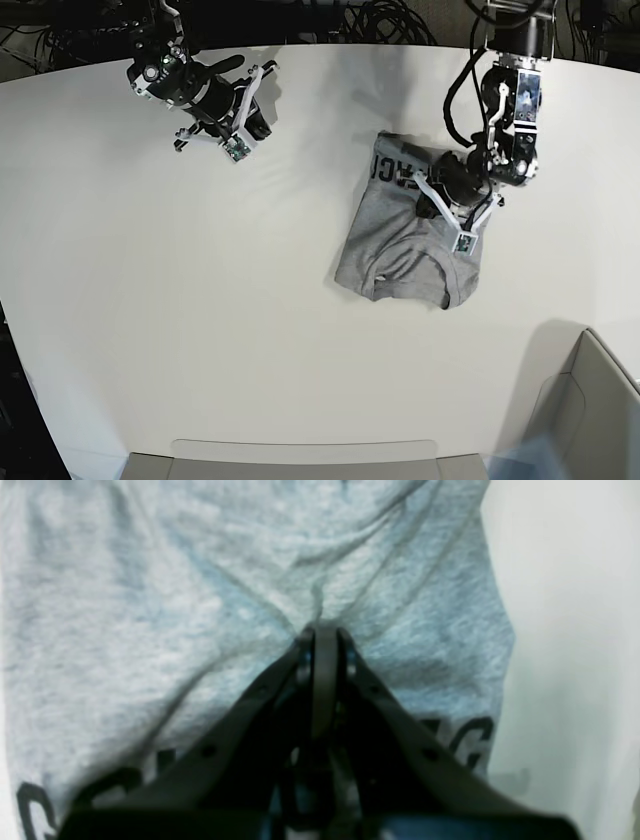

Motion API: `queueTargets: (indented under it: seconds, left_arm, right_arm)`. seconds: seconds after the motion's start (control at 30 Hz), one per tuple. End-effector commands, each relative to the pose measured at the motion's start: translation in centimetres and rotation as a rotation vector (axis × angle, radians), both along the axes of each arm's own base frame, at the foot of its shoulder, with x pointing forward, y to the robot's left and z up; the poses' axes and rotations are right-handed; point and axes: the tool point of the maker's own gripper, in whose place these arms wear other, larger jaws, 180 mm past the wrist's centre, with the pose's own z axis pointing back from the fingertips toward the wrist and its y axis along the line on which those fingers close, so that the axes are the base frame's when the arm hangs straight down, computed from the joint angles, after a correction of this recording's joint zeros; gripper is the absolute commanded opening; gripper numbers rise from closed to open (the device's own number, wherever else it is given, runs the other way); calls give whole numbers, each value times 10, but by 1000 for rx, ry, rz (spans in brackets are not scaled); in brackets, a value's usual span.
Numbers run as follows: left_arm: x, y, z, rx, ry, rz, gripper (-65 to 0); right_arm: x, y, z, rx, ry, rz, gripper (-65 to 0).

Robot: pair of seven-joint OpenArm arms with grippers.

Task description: Fold the T-shirt properly

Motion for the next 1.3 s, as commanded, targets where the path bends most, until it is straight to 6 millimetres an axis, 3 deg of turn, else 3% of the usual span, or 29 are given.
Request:
queueTargets:
  seconds: [0.0, 0.3, 0.43, 0.57, 0.7, 0.87, 0.97, 1.07, 1.2, 1.27]
  left_arm:
    - [-2, 14, -8, 47, 27, 27, -650]
    - [-8, 91, -28, 148, 53, 131, -650]
    - [6, 120, -13, 148, 16, 218, -650]
    - [11, 130, -4, 146, -8, 251, -650]
    - [30, 131, 39, 150, -142, 254, -650]
    - [49, 124, 117, 163, -360, 239, -650]
    - [39, 116, 152, 185, -459, 217, -650]
    - [25, 100, 169, 192, -510, 179, -650]
    - [-20, 99, 149, 221, -431, 166, -650]
    - [-49, 103, 126, 217, -350, 193, -650]
  right_arm:
    - [4, 0, 8, 13, -31, 4, -622]
    - [2, -3, 7, 4, -26, 10, -622]
    - [2, -4, 7, 3, -26, 8, -622]
    - [3, -3, 9, 10, -35, 8, -622]
    - [10, 1, 24, 21, -83, 17, -622]
    - [25, 5, 57, 35, -189, 23, -622]
    - [33, -5, 71, 36, -232, -14, -622]
    - [30, -11, 72, 55, -249, -41, -622]
    - [-5, -8, 61, 123, -213, -56, -622]
    - [-32, -6, 53, 152, -168, -60, -622]
